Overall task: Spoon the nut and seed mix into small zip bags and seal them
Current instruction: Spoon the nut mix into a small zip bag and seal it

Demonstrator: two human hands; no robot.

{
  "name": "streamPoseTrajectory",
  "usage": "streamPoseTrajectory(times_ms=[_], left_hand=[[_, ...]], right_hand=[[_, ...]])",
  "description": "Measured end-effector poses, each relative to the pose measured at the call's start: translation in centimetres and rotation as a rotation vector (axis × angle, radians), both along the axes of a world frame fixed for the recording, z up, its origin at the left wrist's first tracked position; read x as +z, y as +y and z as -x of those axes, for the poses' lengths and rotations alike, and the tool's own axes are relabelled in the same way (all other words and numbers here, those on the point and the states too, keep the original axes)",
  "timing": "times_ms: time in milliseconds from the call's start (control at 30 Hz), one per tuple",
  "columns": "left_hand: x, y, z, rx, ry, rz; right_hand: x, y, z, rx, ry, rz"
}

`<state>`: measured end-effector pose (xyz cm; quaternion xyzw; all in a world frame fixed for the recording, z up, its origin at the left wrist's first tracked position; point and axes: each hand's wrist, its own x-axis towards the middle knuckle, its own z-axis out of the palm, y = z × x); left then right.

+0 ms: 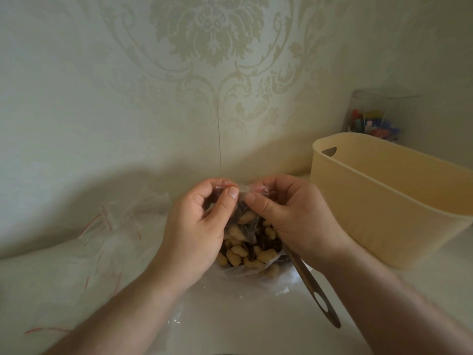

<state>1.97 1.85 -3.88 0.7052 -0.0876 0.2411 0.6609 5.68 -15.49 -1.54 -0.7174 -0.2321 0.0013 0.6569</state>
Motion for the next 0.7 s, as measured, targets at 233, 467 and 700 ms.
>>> streamPoseTrajectory(times_ms=[233, 467, 700], left_hand=[[0.07, 0.07, -0.07, 0.006, 0.013, 0.033], [0.1, 0.19, -0.07, -0.044, 0.049, 0.056], [0.33, 0.2, 0.16, -0.008, 0.022, -0.002]], right_hand=[[0.19, -0.18, 0.16, -0.025, -0.023, -0.014], [0.32, -0.22, 0.3, 0.016, -0.05, -0.018], [0.45, -0.35, 0.22, -0.01, 0.004, -0.038]])
